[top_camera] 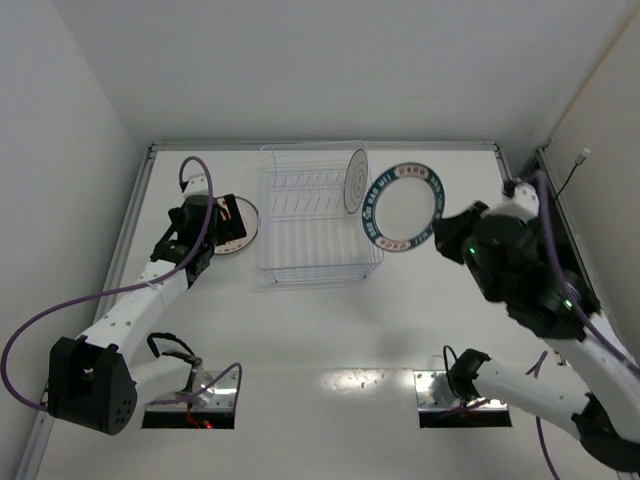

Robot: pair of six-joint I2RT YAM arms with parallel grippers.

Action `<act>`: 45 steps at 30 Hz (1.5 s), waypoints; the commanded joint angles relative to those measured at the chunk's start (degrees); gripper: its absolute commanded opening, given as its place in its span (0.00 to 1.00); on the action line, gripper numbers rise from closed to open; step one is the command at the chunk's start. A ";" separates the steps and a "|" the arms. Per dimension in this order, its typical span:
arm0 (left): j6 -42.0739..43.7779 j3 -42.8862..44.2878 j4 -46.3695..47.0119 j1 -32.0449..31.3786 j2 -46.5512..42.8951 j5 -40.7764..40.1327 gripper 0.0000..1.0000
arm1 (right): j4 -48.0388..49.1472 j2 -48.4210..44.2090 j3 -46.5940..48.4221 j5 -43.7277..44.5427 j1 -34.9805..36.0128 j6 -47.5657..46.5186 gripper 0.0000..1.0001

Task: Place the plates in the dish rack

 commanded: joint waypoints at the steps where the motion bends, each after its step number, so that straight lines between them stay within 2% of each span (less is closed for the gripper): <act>1: 0.40 0.74 1.06 -0.44 -0.24 -1.27 1.00 | 13.66 14.59 6.92 11.18 0.53 -14.04 0.00; 2: 0.40 0.74 1.06 -0.44 -0.24 -1.28 1.00 | 16.20 21.50 11.03 13.63 0.53 -18.85 0.00; 8: 0.40 0.74 1.06 -0.44 -0.24 -1.80 1.00 | 27.62 40.45 23.98 20.58 0.53 -34.69 0.00; 10: 0.40 0.74 1.06 -0.44 -0.24 -1.81 1.00 | 28.79 47.71 28.80 22.08 0.53 -37.43 0.00; 13: 0.40 0.74 1.06 -0.44 0.29 -1.81 1.00 | 29.85 54.42 33.21 25.42 0.01 -42.53 0.00; 15: 0.40 0.74 1.06 -0.44 0.29 -1.81 1.00 | 34.30 58.30 32.70 26.05 0.00 -47.00 0.00; 18: 0.40 0.74 1.06 -0.44 0.29 -1.81 1.00 | 35.73 62.86 33.30 26.05 -0.61 -48.60 0.00; 32: 0.40 0.74 1.06 -0.44 1.34 -1.81 1.00 | 36.35 72.98 33.84 26.23 -3.60 -48.61 0.00; 40: 0.40 0.74 1.06 -0.44 1.34 -1.81 1.00 | 38.10 70.10 32.08 26.23 -4.13 -48.61 0.00; 45: 0.40 0.74 1.06 -0.44 1.34 -1.81 1.00 | 41.44 67.89 34.45 25.61 -4.13 -53.69 0.00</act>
